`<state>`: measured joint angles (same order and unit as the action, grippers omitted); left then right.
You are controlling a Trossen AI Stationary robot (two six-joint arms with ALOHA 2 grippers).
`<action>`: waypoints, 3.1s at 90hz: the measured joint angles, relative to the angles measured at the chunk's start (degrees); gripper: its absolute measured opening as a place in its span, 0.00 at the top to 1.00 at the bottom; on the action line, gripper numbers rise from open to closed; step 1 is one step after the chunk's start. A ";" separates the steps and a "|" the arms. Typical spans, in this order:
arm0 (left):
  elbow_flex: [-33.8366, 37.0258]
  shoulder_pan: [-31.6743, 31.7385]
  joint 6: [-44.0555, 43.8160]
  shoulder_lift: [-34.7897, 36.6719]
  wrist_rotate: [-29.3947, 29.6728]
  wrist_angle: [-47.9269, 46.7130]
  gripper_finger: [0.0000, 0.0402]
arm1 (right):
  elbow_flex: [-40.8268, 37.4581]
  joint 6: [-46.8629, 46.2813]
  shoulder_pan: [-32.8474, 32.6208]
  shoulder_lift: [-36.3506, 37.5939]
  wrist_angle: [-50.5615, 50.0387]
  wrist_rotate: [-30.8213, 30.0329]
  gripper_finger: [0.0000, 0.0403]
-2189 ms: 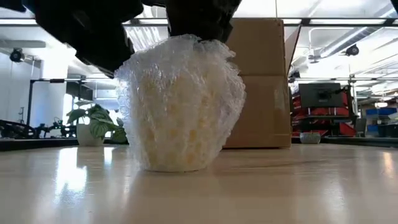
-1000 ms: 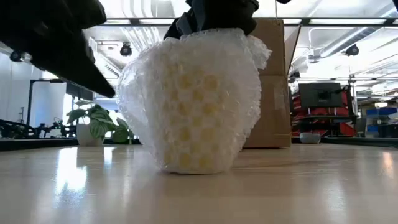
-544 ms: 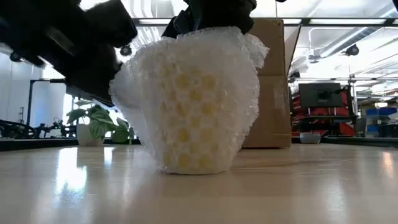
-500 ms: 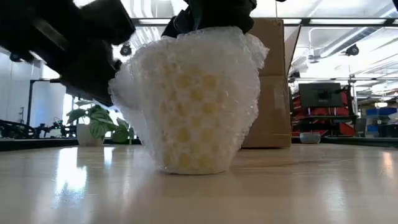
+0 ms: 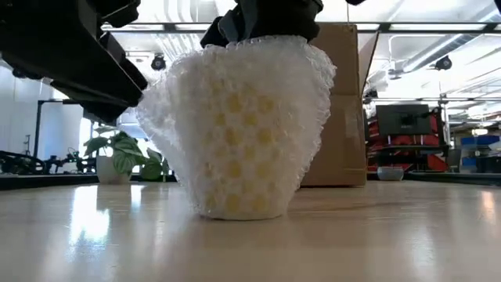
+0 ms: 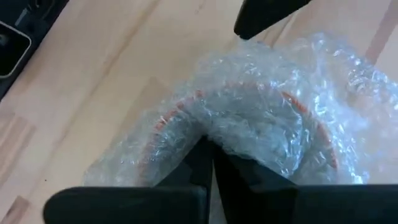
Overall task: Wrap mug
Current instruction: Wrap the yellow mug with bubble wrap
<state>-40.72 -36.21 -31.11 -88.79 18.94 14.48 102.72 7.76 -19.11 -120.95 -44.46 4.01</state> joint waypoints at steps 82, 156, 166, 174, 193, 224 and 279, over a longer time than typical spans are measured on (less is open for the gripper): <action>-5.54 4.39 9.20 -3.70 10.08 -2.90 1.00 | 13.69 -5.07 -0.38 0.25 -13.34 -1.83 0.99; -5.26 3.43 2.73 -3.20 8.54 -1.16 1.00 | -1.95 -13.29 -7.29 0.22 -9.48 -18.14 0.99; -5.39 2.64 -0.52 -3.22 7.74 -0.96 1.00 | -2.02 -9.02 -5.50 0.22 -9.20 -19.31 0.99; -5.39 2.09 -2.26 -3.29 6.91 0.05 1.00 | -2.03 -6.12 -3.92 0.22 -7.48 -19.59 0.99; -5.39 1.86 -3.34 -3.33 6.11 0.43 1.00 | -2.04 0.74 -0.43 0.22 -3.25 -19.15 0.99; -5.46 2.25 -2.44 -3.31 7.45 -0.17 1.00 | 8.03 -3.66 0.50 4.06 -13.22 -16.84 0.99; -5.49 2.53 -2.09 -3.00 7.62 -0.88 1.00 | 9.94 -6.23 -2.10 -4.98 -5.92 -14.30 0.99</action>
<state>-46.21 -33.68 -33.20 -91.78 26.56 13.60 112.66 1.53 -21.21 -125.93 -50.38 -10.29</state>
